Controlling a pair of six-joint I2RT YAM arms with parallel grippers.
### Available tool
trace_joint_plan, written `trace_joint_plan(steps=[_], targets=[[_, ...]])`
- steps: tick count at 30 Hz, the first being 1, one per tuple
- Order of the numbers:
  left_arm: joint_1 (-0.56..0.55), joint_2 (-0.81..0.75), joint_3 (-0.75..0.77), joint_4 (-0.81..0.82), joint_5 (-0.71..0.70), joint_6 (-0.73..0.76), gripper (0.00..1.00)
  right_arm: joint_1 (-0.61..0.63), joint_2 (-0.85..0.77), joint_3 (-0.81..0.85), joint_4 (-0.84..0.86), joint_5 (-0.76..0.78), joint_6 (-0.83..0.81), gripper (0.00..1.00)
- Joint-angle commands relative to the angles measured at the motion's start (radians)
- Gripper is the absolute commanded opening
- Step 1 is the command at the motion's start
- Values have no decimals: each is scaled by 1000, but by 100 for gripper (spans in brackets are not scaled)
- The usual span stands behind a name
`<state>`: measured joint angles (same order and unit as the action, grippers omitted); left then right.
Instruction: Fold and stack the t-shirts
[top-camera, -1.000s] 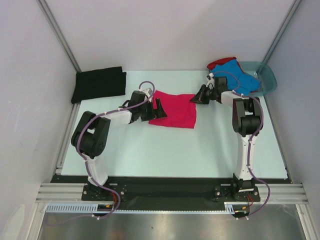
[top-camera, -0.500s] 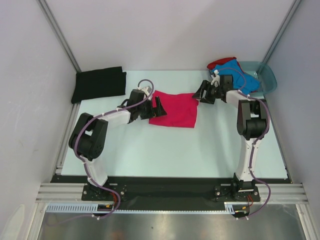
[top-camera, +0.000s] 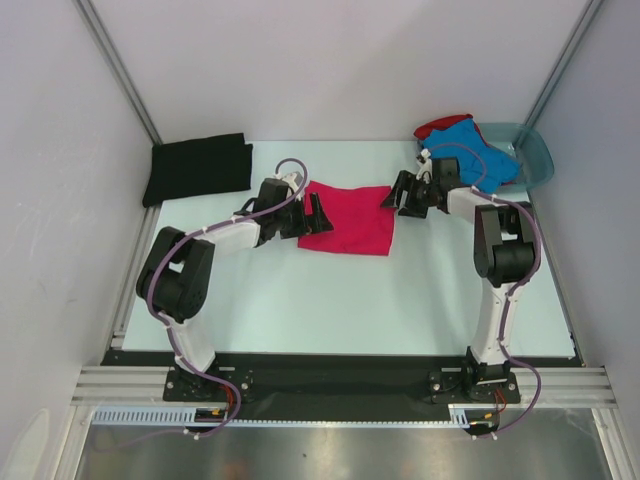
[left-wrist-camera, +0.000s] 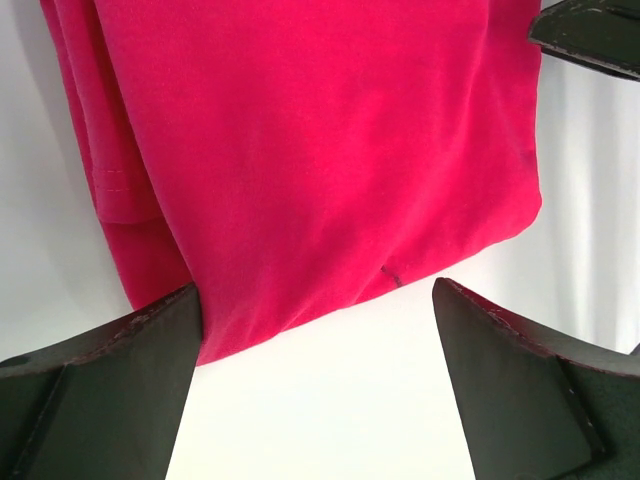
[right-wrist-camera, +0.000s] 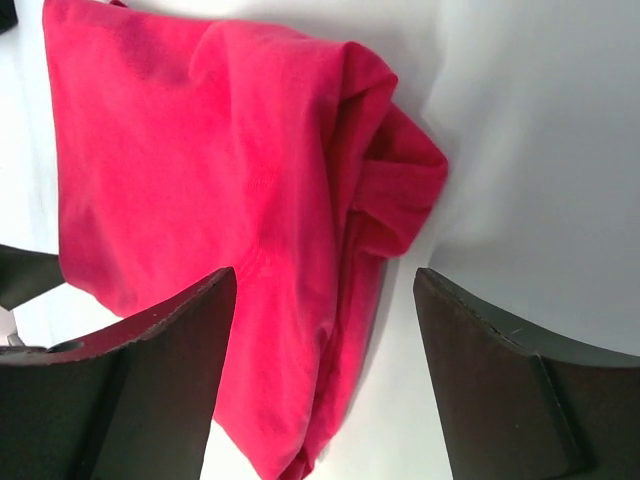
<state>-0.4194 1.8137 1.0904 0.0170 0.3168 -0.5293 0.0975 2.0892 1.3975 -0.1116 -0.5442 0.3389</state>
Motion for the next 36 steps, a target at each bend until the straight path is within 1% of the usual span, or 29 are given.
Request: trace_joint_plan(steps=[1, 5, 12, 19, 22, 23, 24, 25, 26, 27, 30, 31, 32, 33, 34, 36], targets=[[-1, -57, 12, 0, -16, 29, 100, 11, 40, 58, 27, 0, -11, 78], [1, -50, 17, -2, -13, 31, 100, 10, 89, 122, 18, -7, -15, 78], [2, -40, 25, -9, -18, 35, 100, 13, 141, 184, -3, -17, -29, 77], [2, -40, 29, -11, -18, 37, 100, 42, 129, 160, -11, -34, -9, 72], [2, -43, 29, -9, -18, 37, 100, 60, 129, 155, -11, -40, 2, 67], [2, -42, 31, -9, -18, 38, 100, 68, 137, 153, -4, -48, 5, 59], [2, -42, 31, -11, -18, 38, 100, 73, 141, 158, -7, -59, 8, 45], [2, -42, 29, -9, -18, 40, 100, 76, 147, 164, -7, -59, 20, 28], [2, -45, 31, -9, -18, 40, 100, 77, 155, 169, -7, -56, 28, 3], [2, -47, 28, -11, -18, 43, 100, 79, 161, 173, 3, -54, 32, 0], [4, -53, 22, -9, -19, 43, 100, 70, 181, 175, 48, -95, 49, 0], [5, -54, 22, -11, -19, 45, 100, 64, 186, 172, 71, -147, 55, 0], [7, -56, 19, -9, -19, 45, 100, 56, 186, 160, 101, -184, 96, 0], [7, -63, 14, -11, -21, 45, 100, 45, 183, 132, 198, -215, 121, 0], [10, -65, 9, -9, -19, 45, 100, 24, 178, 121, 226, -250, 138, 0], [14, -77, -3, -9, -21, 45, 100, 5, 157, 106, 247, -252, 140, 0]])
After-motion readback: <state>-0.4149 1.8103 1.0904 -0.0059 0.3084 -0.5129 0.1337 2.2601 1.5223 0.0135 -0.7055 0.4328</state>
